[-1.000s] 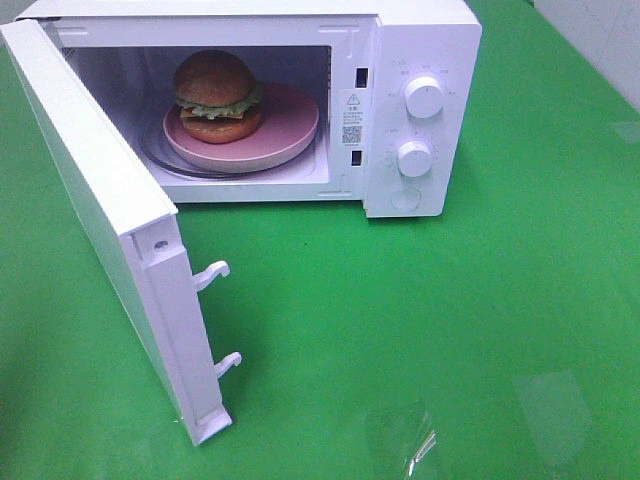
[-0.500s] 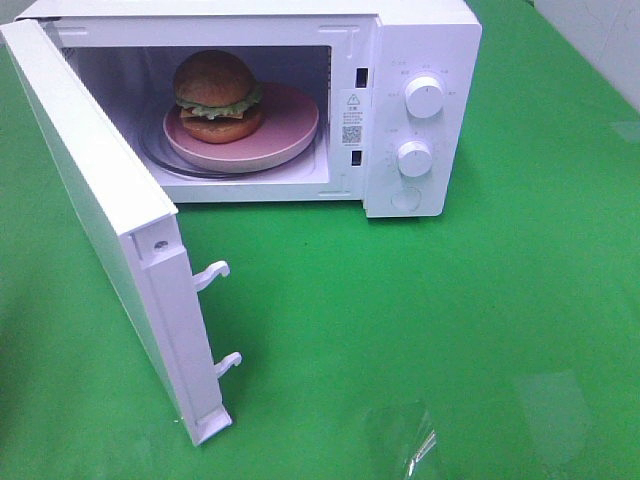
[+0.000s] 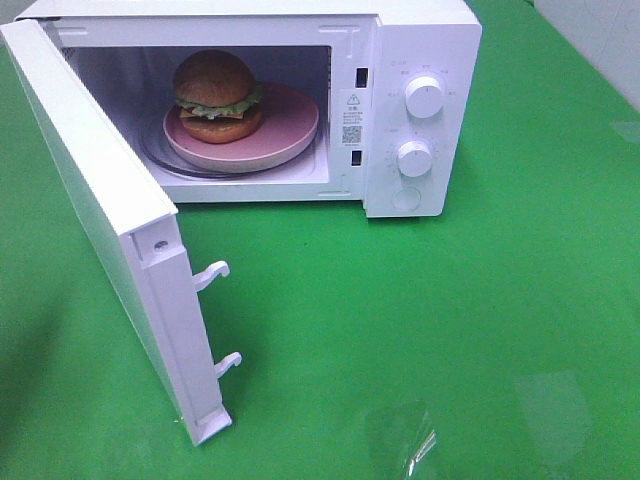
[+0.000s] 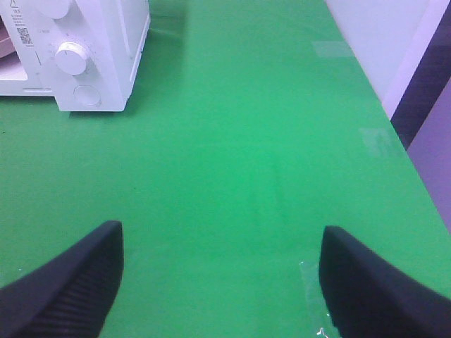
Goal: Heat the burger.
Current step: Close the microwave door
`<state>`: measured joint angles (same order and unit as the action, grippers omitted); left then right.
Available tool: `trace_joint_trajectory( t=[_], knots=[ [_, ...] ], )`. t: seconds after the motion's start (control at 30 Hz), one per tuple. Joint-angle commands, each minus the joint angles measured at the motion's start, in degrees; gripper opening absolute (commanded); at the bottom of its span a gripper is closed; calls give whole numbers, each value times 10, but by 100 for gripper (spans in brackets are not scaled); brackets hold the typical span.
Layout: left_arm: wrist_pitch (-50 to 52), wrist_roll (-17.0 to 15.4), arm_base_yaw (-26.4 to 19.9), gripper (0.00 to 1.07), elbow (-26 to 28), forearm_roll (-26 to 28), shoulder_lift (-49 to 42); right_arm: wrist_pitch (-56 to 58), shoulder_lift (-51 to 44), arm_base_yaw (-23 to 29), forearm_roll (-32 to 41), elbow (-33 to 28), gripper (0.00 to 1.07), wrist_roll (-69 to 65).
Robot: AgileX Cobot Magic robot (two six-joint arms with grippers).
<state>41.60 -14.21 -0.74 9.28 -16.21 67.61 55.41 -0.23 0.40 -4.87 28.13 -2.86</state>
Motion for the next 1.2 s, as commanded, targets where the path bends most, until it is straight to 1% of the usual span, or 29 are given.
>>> trace_joint_trajectory(
  t=[0.03,0.07,0.1,0.13,0.2,0.33,0.37,0.4,0.43,0.47,0.5,0.53,0.57,0.6,0.63,0.67,0.7,0.73,0.77,0.8,0.83,0.87,0.9,0.93,0.97,1.0,1.03,1.17,1.2],
  knots=[
    [62,-29,-1,0,0,-77,64,-5,-15,-2,-1,-1,73,3],
    [73,-30,-1,0,0,-86,91,-5,-15,-2,-1,-1,73,3],
    [73,-30,-1,0,0,-86,91,-5,-15,-2,-1,-1,73,3],
    [74,-30,-1,0,2,-105,111,-5,-15,-2,-1,-1,73,3],
    [80,-30,-1,0,3,-115,120,-5,-15,-2,-1,-1,73,3],
    [103,-30,-1,0,4,-120,147,-5,-15,-2,-1,-1,73,3],
    [124,-38,3,0,5,-123,159,-5,-15,-2,-1,-1,73,3],
    [124,-38,3,0,5,-123,159,-5,-15,-2,-1,-1,73,3],
    [122,-38,21,0,14,-121,164,-5,-15,-2,-1,-1,73,3],
    [122,-38,21,0,14,-121,164,-5,-15,-2,-1,-1,73,3],
    [110,-38,44,0,24,-115,170,-5,-15,-2,-1,-1,73,3],
    [110,-38,44,0,24,-115,170,-5,-15,-2,-1,-1,73,3],
    [100,-32,65,0,31,-103,175,-5,-15,-2,-1,-1,73,3],
    [100,-32,65,0,31,-103,175,-5,-15,-2,-1,-1,73,3],
    [101,-17,88,0,34,-78,180,-5,-15,-2,-1,-1,73,3],
    [101,-17,88,0,34,-78,180,-5,-15,-2,-1,-1,73,3],
    [104,1,110,0,37,-48,185,-5,-15,-2,-1,-1,73,3],
    [104,1,110,0,37,-48,185,-5,-15,-2,-1,-1,73,3],
    [105,11,130,0,37,-19,191,-5,-15,-2,-1,-1,73,3],
    [105,13,140,0,37,-7,193,-5,-15,-2,-1,-1,73,3],
    [105,13,140,0,37,-7,193,-5,-15,-2,-1,-1,73,3],
    [105,19,156,0,38,7,199,-5,-15,-2,-1,-1,73,3],
    [105,19,156,0,38,7,199,-5,-15,-2,-1,-1,73,3],
    [104,22,172,0,42,10,209,-5,-15,-2,-1,-1,73,3],
    [104,22,172,0,42,10,209,-5,-15,-2,-1,-1,73,3],
    [104,22,189,0,49,10,218,-5,-15,-2,-1,-1,73,3],
    [104,22,189,0,49,10,218,-5,-15,-2,-1,-1,73,3],
    [100,22,212,0,68,14,235,-5,-15,-2,-1,-1,73,3],
    [100,22,226,0,77,22,243,-5,-15,-2,-1,-1,73,3]
  ],
)
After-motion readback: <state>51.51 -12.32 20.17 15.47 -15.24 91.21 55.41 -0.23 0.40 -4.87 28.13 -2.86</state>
